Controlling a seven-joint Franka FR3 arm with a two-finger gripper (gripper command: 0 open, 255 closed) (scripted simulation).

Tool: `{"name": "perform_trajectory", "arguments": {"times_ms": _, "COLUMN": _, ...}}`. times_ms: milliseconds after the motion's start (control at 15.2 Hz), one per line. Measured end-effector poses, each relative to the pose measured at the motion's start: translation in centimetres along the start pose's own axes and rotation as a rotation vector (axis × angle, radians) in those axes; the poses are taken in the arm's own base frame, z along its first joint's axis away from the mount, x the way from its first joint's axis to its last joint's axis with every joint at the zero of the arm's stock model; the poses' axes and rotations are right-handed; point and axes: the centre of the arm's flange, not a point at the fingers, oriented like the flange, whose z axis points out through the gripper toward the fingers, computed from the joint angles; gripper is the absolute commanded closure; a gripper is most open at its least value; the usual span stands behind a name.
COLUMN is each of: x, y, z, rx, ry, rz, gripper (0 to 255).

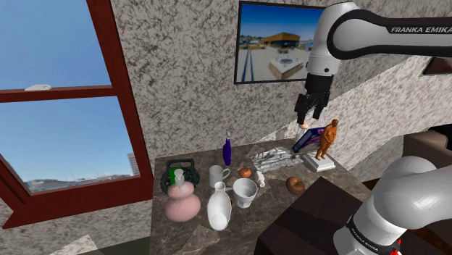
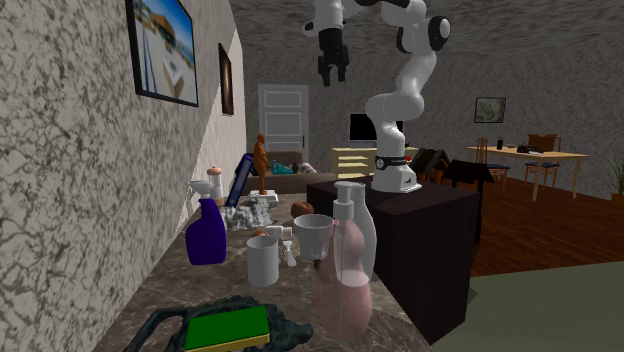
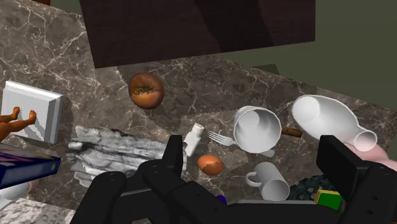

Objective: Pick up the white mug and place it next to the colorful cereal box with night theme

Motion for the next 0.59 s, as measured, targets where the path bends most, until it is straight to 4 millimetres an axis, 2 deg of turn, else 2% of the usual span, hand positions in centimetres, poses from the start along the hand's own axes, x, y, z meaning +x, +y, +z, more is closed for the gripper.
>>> {"name": "perform_trajectory", "arguments": {"times_ms": 198, "x": 1.0, "y": -0.6, "z": 1.0, "rx": -0.002, "ry": -0.003, "rz": 0.001, "gripper": 0}}
{"name": "perform_trajectory", "arguments": {"times_ms": 330, "x": 2.8, "y": -1.5, "z": 3.1, "rx": -0.006, "ry": -0.008, "rz": 0.004, "gripper": 0}}
{"name": "perform_trajectory", "arguments": {"times_ms": 594, "x": 6.0, "y": -3.7, "z": 5.9, "rx": -0.013, "ry": -0.015, "rz": 0.008, "gripper": 0}}
